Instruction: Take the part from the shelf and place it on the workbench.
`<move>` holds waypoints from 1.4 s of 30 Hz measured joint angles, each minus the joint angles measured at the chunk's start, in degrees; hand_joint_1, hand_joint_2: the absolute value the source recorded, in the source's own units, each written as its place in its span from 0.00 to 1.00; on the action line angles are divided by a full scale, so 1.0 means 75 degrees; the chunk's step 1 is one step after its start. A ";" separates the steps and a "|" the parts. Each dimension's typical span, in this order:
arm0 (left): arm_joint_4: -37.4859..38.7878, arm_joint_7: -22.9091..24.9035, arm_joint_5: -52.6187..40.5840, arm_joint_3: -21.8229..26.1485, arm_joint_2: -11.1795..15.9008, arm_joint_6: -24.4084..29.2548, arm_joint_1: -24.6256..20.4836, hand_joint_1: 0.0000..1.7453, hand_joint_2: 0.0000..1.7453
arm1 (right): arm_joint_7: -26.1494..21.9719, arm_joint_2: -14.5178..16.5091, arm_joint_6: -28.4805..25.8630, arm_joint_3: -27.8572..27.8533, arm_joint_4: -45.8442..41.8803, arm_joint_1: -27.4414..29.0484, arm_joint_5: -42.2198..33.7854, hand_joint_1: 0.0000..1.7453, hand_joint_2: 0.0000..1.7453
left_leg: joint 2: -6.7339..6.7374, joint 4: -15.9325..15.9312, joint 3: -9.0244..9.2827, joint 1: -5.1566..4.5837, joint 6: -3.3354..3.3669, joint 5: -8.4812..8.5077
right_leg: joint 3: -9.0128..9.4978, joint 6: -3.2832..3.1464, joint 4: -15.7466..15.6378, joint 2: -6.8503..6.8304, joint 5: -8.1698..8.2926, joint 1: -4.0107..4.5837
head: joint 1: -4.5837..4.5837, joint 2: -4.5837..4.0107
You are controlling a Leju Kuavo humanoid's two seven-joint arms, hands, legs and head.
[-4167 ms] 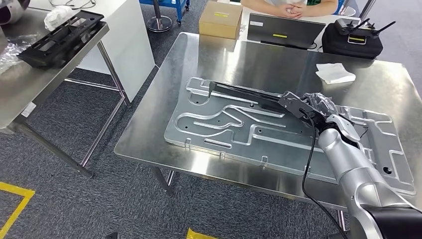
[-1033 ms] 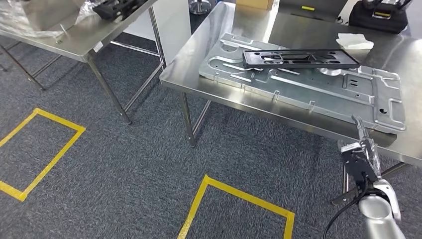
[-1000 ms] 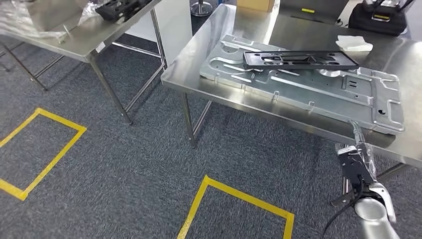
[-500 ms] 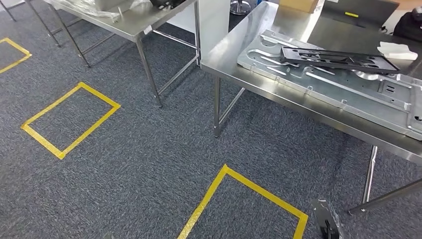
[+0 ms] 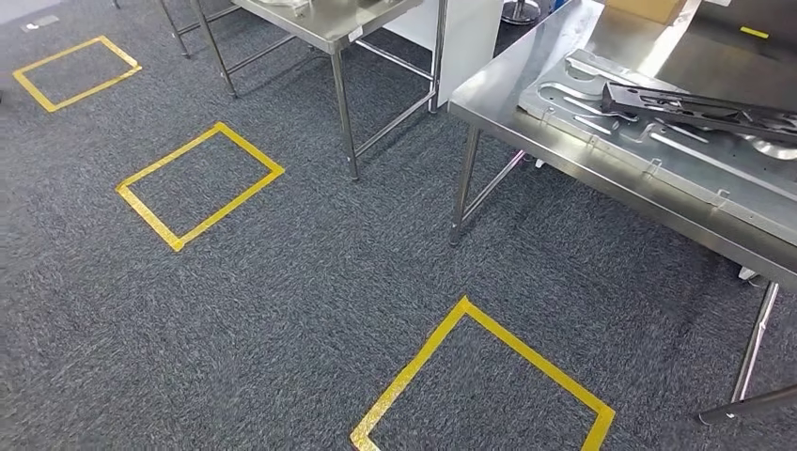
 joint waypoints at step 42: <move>-0.0031 0.0566 -0.0007 0.0398 -0.0259 0.2406 -0.0107 0.00 0.00 | -0.0144 0.0737 0.0533 0.0594 0.0178 -0.0272 0.1270 0.00 0.00 | 0.0731 0.1390 0.0186 0.0300 -0.0465 -0.1368 | -0.0578 -0.0045 -0.0054 -0.0943 0.0622 -0.0199 | -0.0004 -0.0001</move>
